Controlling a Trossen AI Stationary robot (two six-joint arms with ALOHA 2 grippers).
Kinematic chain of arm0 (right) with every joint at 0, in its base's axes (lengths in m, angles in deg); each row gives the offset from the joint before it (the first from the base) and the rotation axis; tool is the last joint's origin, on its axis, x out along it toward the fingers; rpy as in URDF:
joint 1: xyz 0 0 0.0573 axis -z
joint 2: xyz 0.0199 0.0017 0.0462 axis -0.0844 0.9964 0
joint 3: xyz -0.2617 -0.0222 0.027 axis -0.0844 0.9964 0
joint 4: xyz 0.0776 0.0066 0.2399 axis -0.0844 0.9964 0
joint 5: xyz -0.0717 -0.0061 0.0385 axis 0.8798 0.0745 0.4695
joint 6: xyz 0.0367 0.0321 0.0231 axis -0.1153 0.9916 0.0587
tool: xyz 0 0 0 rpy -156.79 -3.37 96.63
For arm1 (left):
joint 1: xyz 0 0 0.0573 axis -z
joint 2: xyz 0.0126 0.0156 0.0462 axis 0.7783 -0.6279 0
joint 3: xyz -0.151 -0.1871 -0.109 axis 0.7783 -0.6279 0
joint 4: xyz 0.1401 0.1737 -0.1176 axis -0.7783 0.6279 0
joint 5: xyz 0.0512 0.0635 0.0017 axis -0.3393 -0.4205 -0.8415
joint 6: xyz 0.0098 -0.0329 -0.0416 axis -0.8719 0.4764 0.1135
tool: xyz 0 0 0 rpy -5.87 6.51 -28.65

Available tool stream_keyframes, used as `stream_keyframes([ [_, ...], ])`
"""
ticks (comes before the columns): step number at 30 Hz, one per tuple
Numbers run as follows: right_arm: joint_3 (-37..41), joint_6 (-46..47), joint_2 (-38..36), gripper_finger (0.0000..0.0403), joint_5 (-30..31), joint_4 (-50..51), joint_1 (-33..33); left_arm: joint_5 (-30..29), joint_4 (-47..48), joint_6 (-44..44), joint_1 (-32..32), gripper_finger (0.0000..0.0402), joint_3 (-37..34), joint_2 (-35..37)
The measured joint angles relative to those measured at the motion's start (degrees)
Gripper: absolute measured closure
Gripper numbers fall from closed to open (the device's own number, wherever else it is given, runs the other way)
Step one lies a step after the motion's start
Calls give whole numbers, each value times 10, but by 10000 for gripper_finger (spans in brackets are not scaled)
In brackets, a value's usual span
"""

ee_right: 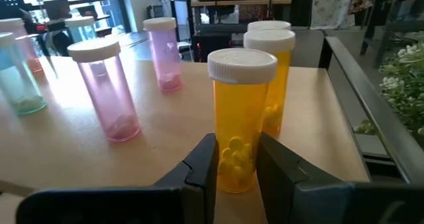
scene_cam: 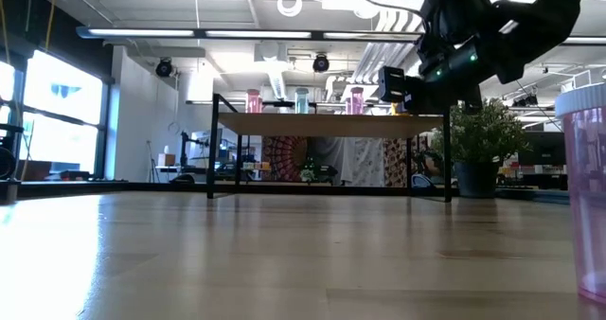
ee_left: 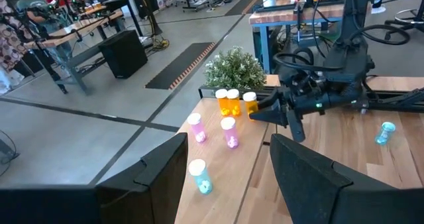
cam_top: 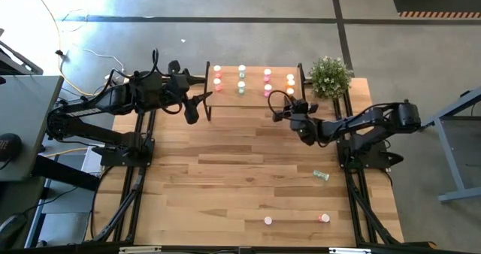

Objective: Pick and place medicine bottles onto shelf by color
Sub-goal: Put the yellow pill bottle on the shelf aligned with the other yellow pill bottles

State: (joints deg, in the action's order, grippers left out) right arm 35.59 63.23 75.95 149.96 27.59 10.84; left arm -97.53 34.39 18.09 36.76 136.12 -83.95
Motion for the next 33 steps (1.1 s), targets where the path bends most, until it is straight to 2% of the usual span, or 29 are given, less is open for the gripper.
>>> stream_keyframes([
  [13,0,12,0,328,0,1,1,0,0,0,0,197,0,0],
  [17,-1,-2,-1,325,-21,0,1,0,0,0,0,197,0,0],
  [27,-1,-12,0,262,-18,3,1,0,0,0,0,197,0,0],
  [33,-12,-25,0,245,-14,-1,1,0,0,0,0,197,0,0],
])
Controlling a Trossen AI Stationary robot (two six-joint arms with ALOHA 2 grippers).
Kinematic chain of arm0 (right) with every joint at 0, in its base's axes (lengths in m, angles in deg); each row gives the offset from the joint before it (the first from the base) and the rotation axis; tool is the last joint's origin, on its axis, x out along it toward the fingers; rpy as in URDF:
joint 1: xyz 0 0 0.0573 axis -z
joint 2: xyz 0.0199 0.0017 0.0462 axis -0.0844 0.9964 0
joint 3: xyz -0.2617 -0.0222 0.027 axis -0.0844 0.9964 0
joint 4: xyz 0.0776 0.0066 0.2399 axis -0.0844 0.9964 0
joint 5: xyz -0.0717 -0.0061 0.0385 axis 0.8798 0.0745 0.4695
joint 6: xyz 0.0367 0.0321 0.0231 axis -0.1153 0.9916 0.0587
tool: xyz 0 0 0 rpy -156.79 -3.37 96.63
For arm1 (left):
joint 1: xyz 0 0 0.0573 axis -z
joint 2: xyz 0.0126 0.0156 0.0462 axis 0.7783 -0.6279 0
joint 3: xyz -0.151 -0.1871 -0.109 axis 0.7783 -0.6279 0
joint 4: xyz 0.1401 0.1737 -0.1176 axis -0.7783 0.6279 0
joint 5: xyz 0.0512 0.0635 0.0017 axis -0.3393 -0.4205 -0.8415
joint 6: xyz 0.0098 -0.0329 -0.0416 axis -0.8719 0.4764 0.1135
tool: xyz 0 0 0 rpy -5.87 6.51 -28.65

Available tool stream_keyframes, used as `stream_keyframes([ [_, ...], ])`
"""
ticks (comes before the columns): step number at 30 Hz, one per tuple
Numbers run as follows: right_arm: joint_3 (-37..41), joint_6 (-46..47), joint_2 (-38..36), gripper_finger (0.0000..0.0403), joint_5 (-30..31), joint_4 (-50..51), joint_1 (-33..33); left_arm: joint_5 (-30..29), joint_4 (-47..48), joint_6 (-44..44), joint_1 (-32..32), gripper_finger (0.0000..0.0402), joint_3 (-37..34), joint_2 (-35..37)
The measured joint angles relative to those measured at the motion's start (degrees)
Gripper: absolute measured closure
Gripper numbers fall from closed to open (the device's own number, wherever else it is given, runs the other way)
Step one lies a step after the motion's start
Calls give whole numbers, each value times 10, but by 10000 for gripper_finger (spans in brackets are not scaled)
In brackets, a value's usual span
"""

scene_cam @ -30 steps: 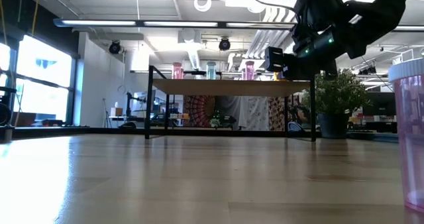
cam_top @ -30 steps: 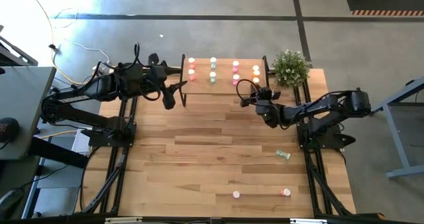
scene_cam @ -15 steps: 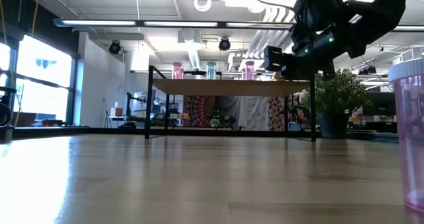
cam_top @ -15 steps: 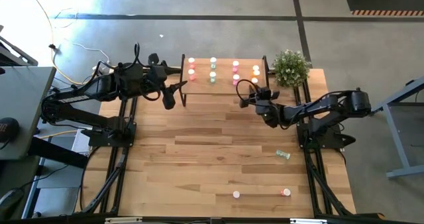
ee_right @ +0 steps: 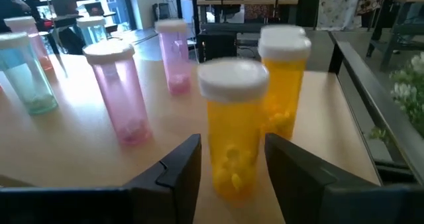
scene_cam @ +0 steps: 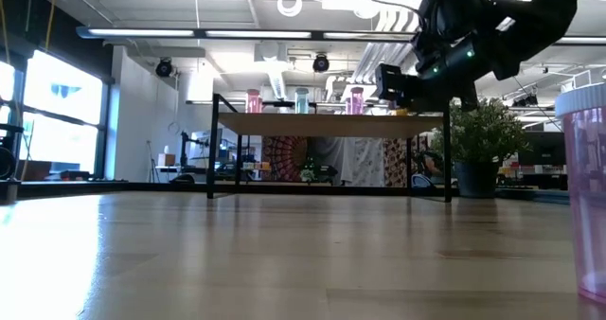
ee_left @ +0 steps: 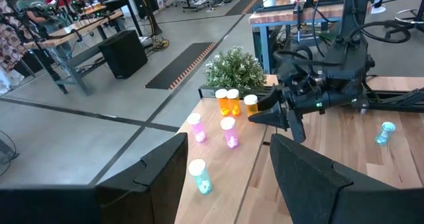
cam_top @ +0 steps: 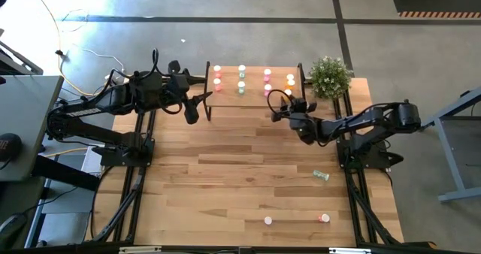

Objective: Pick and place medicine bottles onto shelf by color
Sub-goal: Put the yellow pill bottle on the shelf aligned with the other yellow pill bottles

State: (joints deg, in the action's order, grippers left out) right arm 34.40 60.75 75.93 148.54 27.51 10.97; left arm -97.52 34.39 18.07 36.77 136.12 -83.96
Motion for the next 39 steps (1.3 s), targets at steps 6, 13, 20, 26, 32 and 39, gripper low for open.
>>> stream_keyframes([
  [6,-22,-29,0,245,5,3,0,0,0,0,0,197,0,0],
  [13,-30,-26,0,244,26,4,0,0,0,0,0,197,0,0],
  [20,-30,14,0,244,16,33,0,0,0,0,0,197,0,0],
  [26,-30,21,0,244,38,30,0,0,0,0,0,197,0,0],
  [32,-30,15,0,244,36,9,0,0,0,0,0,197,0,0],
  [39,-30,-10,0,244,36,-22,0,0,0,0,0,197,0,0],
])
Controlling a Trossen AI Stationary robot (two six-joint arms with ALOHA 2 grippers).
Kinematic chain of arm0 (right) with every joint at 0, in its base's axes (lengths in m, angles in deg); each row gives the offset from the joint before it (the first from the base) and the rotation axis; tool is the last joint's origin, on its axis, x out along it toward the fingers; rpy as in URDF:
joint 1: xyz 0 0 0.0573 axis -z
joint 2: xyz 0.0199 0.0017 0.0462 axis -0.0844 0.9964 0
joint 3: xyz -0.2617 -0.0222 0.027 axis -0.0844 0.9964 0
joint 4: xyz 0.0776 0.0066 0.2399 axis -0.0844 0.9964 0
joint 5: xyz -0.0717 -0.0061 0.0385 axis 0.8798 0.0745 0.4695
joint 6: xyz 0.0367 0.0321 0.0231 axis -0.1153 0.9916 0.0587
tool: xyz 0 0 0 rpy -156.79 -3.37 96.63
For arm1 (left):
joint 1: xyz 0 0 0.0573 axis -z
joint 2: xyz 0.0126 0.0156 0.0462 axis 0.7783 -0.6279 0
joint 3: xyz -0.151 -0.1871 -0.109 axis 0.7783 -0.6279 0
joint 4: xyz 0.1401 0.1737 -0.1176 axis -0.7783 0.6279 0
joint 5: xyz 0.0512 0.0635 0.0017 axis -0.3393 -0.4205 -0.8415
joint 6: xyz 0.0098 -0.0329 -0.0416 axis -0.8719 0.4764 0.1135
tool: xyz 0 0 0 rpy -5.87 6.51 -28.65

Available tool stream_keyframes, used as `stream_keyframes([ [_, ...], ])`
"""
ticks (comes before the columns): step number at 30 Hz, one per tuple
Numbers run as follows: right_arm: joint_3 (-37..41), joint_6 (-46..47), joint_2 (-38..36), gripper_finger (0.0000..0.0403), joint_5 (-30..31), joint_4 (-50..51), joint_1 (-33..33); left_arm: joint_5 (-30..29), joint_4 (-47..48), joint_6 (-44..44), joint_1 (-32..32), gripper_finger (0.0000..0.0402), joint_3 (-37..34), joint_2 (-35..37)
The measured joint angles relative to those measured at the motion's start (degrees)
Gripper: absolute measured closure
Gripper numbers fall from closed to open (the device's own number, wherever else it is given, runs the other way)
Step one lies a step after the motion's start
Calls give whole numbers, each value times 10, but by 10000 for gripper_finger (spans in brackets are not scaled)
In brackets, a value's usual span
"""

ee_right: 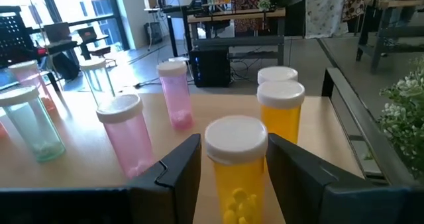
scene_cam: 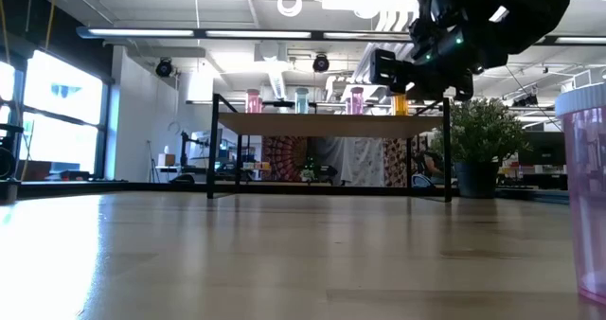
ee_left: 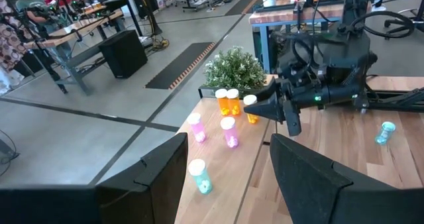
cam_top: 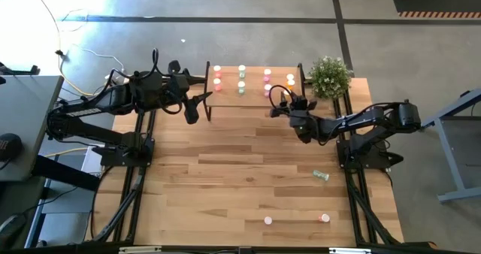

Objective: Pick and place medicine bottles onto shelf by color
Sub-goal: Put the yellow pill bottle on the shelf aligned with the other yellow pill bottles, then adjust the yellow pill bottles on the shelf

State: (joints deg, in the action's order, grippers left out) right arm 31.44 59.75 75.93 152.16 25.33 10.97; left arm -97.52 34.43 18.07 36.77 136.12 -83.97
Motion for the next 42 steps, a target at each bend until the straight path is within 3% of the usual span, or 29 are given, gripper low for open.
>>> stream_keyframes([
  [21,0,-53,-48,244,9,-24,0,0,0,0,0,197,0,0],
  [26,-16,-104,-75,244,7,-30,0,0,0,0,0,197,0,0],
  [30,-73,-202,-102,244,-12,-17,0,0,0,0,0,197,0,0],
  [34,-156,-253,-122,244,-21,86,8,5,4,0,-11,197,0,0],
  [37,-240,-236,-131,244,-54,241,25,38,13,6,-29,197,0,0],
  [42,-402,-125,-125,244,-182,553,85,101,16,34,-66,197,0,0],
])
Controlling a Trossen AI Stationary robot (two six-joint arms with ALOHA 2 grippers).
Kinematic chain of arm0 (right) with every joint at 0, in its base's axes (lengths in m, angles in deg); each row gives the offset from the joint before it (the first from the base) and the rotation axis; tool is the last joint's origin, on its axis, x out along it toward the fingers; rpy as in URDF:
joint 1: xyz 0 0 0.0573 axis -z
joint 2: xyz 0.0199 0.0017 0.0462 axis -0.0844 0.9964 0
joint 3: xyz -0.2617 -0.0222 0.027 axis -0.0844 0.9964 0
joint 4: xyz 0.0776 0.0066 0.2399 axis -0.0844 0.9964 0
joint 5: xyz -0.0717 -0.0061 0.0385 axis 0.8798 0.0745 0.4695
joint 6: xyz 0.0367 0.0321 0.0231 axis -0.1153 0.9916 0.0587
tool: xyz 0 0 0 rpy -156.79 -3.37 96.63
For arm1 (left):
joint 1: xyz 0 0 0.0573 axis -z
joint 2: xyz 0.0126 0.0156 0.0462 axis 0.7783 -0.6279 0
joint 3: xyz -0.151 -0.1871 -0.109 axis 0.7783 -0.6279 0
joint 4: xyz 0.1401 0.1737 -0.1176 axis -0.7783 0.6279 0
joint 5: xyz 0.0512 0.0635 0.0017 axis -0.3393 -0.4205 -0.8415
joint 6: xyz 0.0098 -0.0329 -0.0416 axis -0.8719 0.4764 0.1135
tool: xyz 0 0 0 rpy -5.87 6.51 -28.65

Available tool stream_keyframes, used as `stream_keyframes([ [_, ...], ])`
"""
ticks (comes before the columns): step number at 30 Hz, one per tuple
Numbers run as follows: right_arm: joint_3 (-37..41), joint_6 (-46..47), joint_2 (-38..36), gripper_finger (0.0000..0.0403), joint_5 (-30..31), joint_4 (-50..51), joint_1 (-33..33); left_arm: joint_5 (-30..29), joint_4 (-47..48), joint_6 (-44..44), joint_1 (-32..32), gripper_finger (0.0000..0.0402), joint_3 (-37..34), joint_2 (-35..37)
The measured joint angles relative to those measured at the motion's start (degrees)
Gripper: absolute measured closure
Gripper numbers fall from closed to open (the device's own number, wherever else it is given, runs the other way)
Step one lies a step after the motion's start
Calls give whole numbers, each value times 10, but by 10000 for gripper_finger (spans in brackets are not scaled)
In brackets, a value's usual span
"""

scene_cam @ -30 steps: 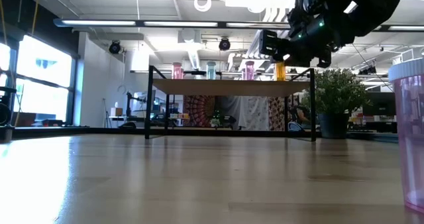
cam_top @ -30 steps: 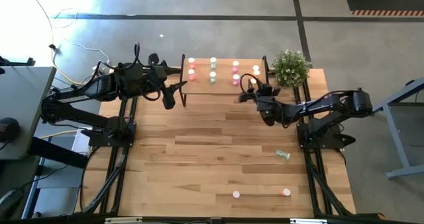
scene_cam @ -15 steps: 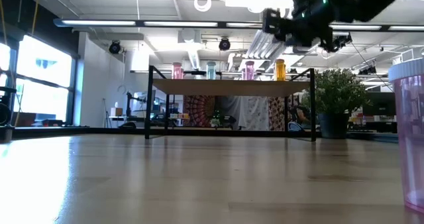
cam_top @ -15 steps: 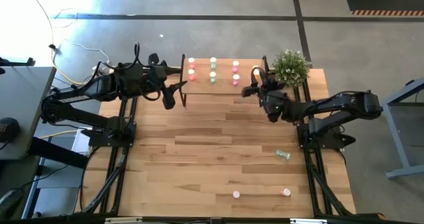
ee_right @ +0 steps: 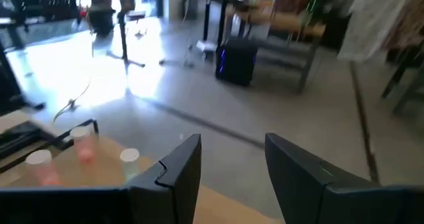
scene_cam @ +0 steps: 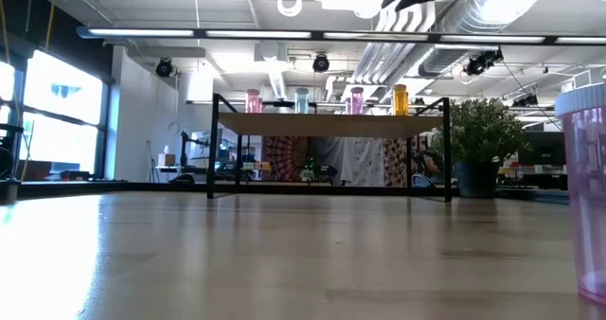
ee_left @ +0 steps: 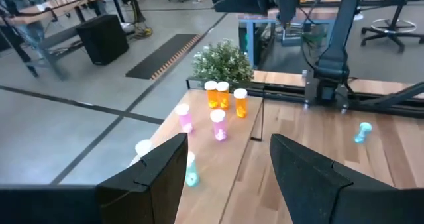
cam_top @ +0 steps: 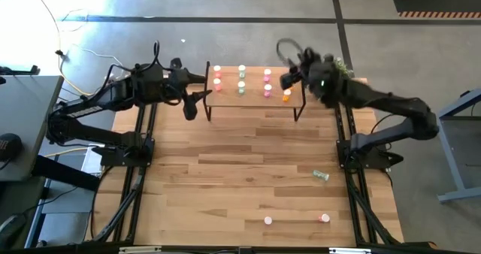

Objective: Pick and place medicine bottles onto shelf by color
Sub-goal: Adjust the yellow pill bottles on the shelf

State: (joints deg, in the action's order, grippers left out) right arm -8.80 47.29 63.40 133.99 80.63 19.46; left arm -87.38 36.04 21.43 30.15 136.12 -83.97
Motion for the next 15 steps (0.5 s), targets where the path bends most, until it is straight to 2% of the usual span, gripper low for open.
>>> stream_keyframes([
  [3,-79,51,12,244,-71,124,42,12,-3,1,-17,197,0,0],
  [9,-203,64,56,244,-235,242,123,14,-3,1,-43,197,0,-2],
  [15,-328,67,132,244,-324,374,209,15,-3,1,-61,197,0,-2],
])
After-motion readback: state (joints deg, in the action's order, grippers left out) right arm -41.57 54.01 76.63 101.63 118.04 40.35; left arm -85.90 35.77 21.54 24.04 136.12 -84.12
